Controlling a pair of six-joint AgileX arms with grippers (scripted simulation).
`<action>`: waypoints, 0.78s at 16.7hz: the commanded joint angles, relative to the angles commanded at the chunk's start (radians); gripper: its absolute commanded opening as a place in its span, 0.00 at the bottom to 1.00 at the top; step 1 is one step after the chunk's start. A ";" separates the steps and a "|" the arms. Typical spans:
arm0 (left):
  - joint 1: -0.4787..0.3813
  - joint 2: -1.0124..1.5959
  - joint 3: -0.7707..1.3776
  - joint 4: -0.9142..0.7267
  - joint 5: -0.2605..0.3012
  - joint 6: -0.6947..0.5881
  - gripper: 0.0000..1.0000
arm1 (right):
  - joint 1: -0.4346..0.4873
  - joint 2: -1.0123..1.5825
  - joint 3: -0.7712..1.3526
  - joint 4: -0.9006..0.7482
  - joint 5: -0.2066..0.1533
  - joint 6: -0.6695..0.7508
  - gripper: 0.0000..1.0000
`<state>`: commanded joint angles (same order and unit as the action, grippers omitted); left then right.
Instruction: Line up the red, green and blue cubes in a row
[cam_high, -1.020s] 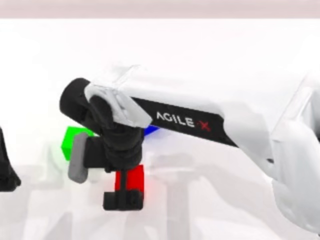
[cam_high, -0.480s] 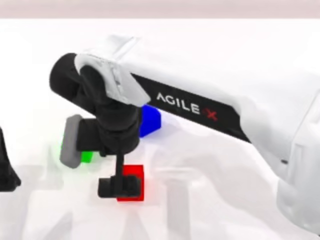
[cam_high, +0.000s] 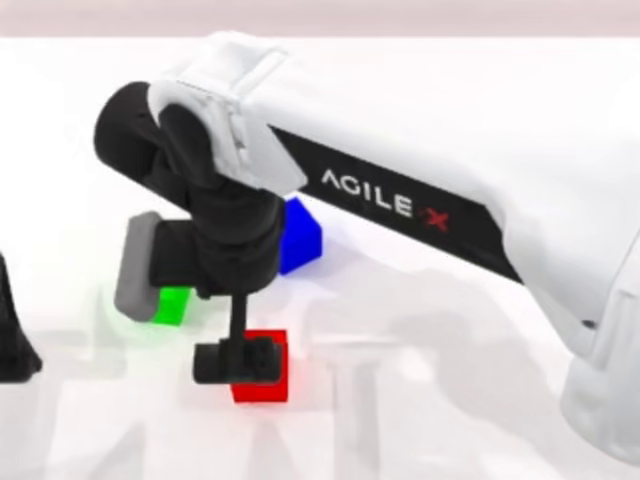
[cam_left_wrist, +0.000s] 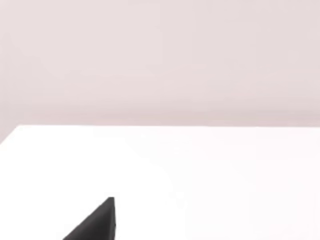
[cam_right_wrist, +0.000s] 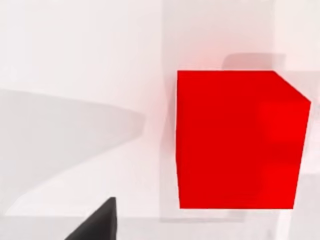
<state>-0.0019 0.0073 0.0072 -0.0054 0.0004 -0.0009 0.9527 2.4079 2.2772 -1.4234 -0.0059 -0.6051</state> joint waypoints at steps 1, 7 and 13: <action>-0.004 0.015 0.015 -0.011 0.001 -0.002 1.00 | -0.009 -0.019 -0.016 0.015 -0.002 0.004 1.00; -0.054 0.283 0.252 -0.184 0.002 -0.031 1.00 | -0.154 -0.348 -0.297 0.236 -0.026 0.084 1.00; -0.132 0.819 0.627 -0.472 0.000 -0.076 1.00 | -0.408 -0.976 -0.842 0.590 -0.051 0.243 1.00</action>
<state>-0.1337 0.8266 0.6347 -0.4778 0.0000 -0.0767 0.5449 1.4317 1.4355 -0.8335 -0.0564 -0.3619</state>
